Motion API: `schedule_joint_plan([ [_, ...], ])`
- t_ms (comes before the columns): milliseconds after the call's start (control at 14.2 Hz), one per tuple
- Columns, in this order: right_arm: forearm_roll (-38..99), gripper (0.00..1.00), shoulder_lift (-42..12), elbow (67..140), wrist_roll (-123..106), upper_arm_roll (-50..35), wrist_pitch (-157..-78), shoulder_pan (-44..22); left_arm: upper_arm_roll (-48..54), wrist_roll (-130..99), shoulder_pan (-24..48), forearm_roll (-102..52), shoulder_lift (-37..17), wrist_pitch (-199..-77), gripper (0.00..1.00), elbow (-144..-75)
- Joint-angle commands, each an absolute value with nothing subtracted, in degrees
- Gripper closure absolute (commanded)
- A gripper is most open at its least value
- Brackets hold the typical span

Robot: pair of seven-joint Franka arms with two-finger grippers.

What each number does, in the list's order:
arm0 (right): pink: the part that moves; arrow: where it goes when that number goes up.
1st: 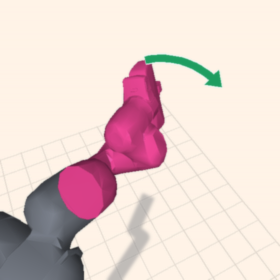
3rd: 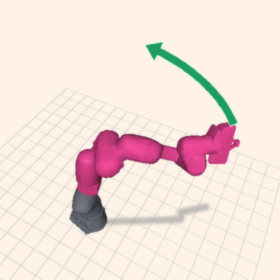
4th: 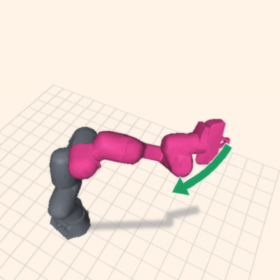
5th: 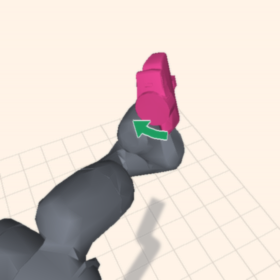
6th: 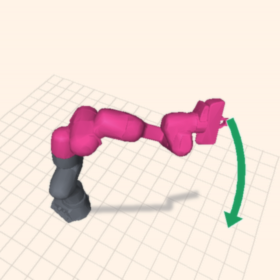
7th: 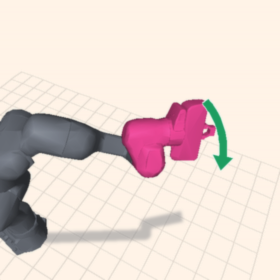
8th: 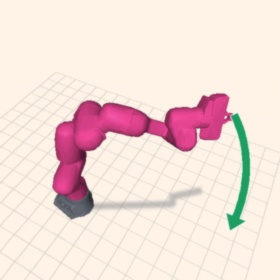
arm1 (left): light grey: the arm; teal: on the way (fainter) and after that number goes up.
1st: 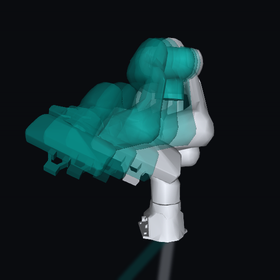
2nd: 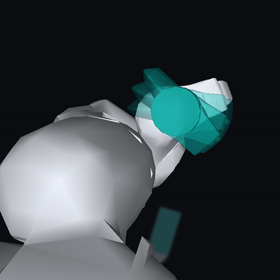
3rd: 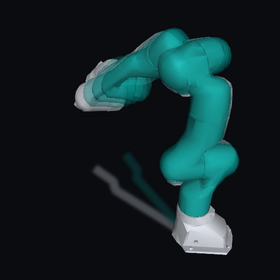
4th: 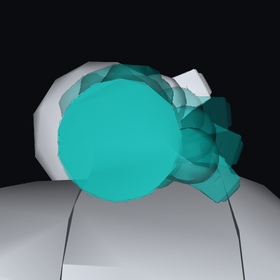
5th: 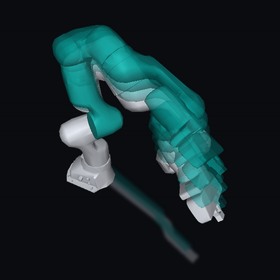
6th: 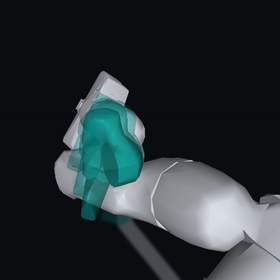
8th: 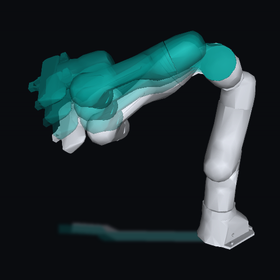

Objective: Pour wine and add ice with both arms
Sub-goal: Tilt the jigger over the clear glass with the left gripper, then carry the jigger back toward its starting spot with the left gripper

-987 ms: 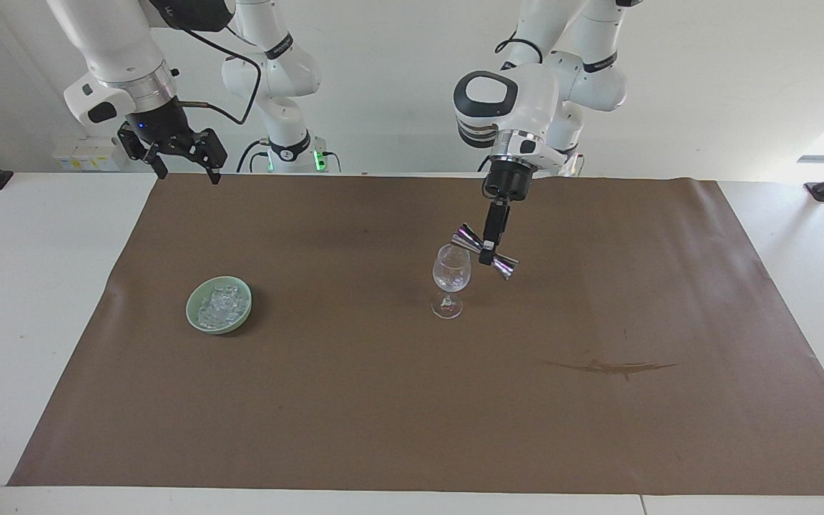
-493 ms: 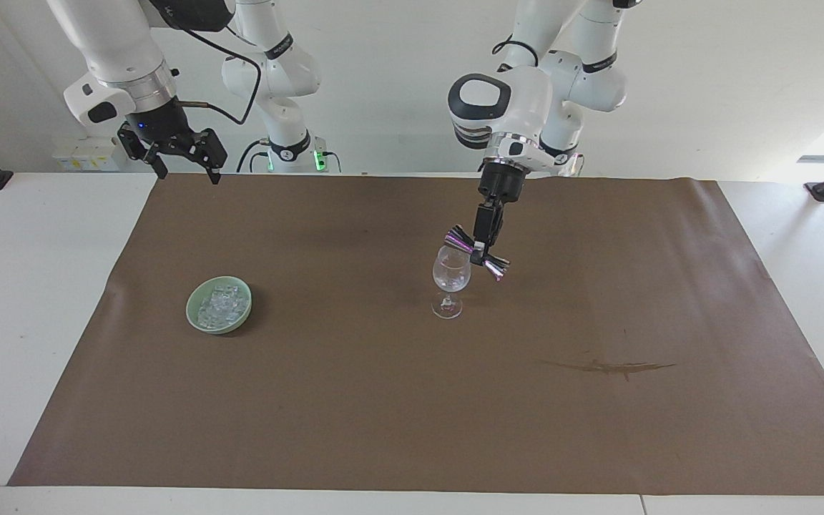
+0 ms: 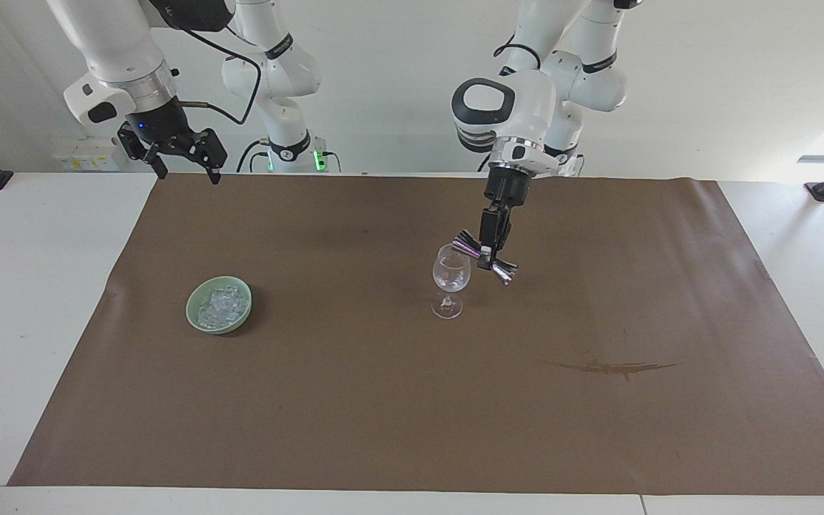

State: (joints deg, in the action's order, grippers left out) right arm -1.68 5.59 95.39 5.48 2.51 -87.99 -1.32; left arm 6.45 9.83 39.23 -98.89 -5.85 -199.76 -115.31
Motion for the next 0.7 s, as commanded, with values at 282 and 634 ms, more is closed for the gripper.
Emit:
schedule_joint_plan([
  [282,-1.3,0.00,6.3,96.2,4.0,2.2,-88.2,-1.0,6.2,10.8,38.8,-98.2,-5.7,-200.7,1.00,-115.8],
  [634,-1.3,0.00,6.3,96.2,4.0,2.2,-88.2,-1.0,6.3,10.6,38.1,-98.9,-5.5,-200.7,1.00,-115.8],
])
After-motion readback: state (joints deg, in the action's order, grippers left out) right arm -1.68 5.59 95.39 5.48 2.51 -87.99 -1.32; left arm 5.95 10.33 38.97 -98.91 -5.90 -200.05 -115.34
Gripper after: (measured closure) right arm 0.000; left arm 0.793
